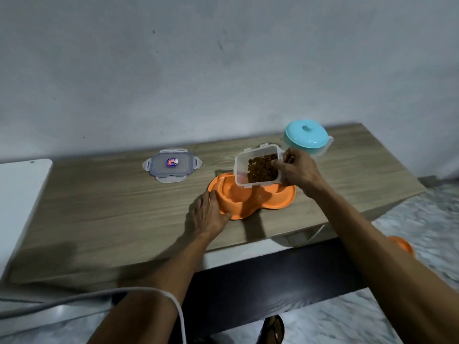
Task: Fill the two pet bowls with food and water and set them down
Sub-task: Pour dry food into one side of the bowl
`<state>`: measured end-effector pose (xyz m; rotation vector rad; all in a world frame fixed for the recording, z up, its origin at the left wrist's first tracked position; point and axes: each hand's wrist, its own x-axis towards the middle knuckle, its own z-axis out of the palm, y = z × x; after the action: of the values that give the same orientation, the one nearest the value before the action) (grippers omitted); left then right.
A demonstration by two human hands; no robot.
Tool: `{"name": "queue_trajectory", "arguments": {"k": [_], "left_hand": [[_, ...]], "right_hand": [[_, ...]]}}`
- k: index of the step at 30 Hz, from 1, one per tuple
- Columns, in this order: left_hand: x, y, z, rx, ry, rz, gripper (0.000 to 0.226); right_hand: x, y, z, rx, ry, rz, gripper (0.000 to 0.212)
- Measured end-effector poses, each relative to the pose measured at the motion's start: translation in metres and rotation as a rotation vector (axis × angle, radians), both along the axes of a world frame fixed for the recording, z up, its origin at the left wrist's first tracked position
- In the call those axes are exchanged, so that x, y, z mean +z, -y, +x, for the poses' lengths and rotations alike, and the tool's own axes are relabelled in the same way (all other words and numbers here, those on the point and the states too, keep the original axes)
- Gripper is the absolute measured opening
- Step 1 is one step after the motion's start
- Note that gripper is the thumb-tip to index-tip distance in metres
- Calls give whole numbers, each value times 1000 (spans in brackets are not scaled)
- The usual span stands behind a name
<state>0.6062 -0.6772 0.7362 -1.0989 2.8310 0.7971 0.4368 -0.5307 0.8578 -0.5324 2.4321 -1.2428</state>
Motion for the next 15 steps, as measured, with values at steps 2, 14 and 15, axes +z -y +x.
{"name": "queue_trajectory", "arguments": {"k": [2, 14, 15], "left_hand": [[-5, 1, -2, 8, 10, 3, 89], [-12, 1, -10, 95, 8, 28, 86], [-12, 0, -10, 97, 11, 28, 86]], "right_hand": [[-1, -1, 1, 8, -103, 34, 22], [-11, 15, 18, 155, -459, 155, 31], [-11, 15, 18, 169, -475, 161, 32]]}}
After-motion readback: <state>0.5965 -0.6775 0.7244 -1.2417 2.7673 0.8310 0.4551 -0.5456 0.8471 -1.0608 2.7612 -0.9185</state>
